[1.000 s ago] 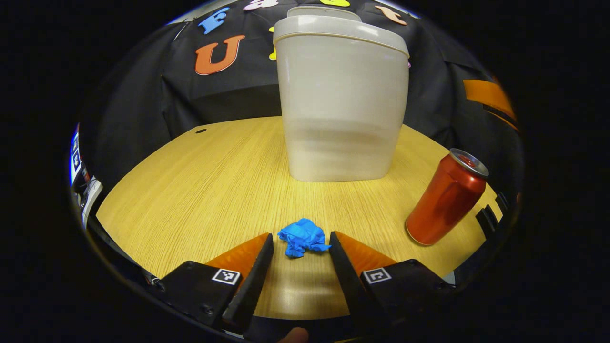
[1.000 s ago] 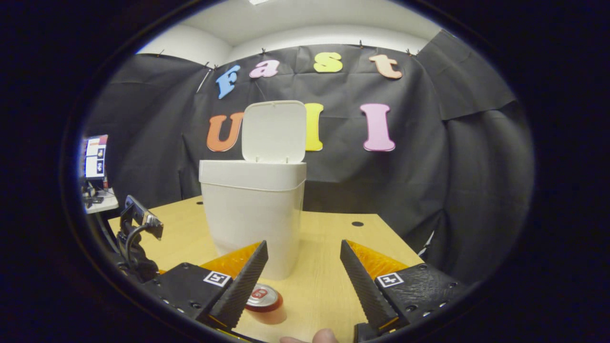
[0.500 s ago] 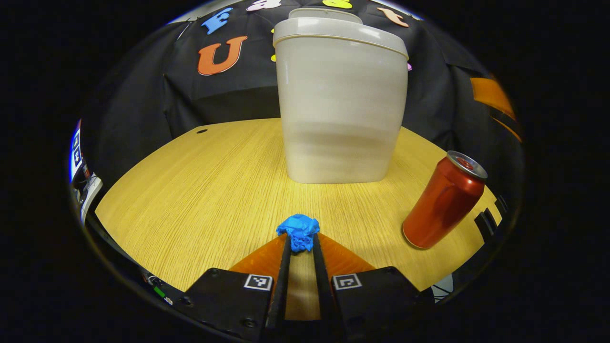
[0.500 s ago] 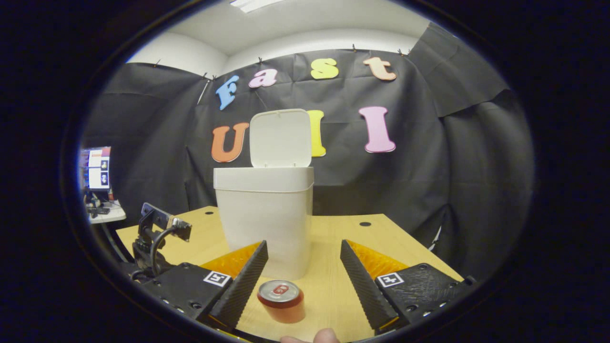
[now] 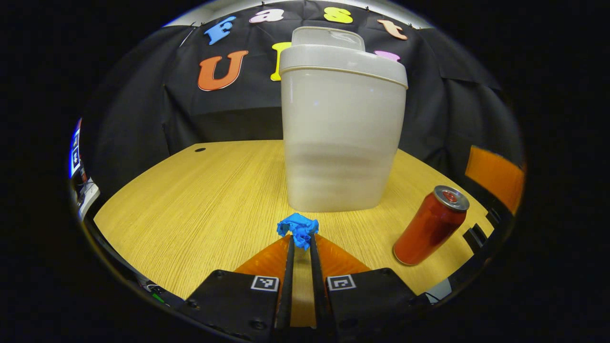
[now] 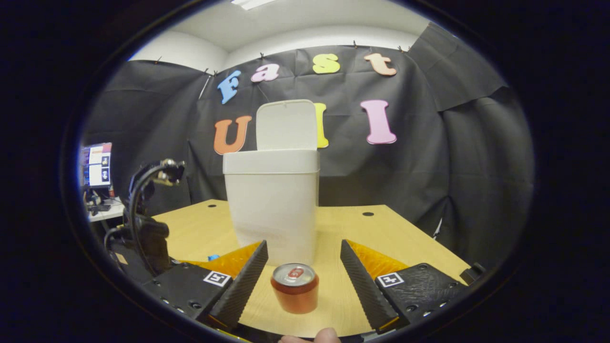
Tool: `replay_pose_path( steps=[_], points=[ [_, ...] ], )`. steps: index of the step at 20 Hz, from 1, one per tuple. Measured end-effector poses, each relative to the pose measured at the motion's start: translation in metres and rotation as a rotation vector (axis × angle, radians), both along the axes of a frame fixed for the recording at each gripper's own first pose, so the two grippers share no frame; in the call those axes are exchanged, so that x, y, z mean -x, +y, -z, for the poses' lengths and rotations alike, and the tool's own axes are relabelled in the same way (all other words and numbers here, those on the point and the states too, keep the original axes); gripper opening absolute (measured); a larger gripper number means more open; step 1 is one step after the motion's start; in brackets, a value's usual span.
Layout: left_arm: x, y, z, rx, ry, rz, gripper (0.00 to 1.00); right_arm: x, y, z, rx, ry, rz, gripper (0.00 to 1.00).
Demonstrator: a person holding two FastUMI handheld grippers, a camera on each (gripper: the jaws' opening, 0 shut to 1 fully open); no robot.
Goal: Press the lid of the desktop garbage bin to open it, pick up the crumpled paper on the desktop and throw it into the bin, then pick up the pop can on the desktop and drop it into the bin, and finally close the garbage bin lid.
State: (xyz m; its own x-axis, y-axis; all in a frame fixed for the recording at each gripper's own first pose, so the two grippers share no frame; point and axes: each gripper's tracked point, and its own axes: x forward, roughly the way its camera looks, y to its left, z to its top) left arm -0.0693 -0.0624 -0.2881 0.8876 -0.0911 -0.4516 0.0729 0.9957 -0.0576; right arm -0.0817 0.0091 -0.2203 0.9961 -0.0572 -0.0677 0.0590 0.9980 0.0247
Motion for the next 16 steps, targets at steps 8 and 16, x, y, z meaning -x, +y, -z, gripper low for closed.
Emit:
replay_pose_path(
  steps=[8, 16],
  points=[
    [-0.006, 0.007, -0.042, 0.002, -0.108, 0.017, 0.23, -0.003, 0.006, 0.024, 0.036, 0.04, 0.021, 0.95],
    [-0.008, 0.017, -0.077, 0.023, -0.159, 0.007, 0.23, -0.01, 0.002, 0.047, 0.017, 0.075, 0.052, 0.95]
  ],
)
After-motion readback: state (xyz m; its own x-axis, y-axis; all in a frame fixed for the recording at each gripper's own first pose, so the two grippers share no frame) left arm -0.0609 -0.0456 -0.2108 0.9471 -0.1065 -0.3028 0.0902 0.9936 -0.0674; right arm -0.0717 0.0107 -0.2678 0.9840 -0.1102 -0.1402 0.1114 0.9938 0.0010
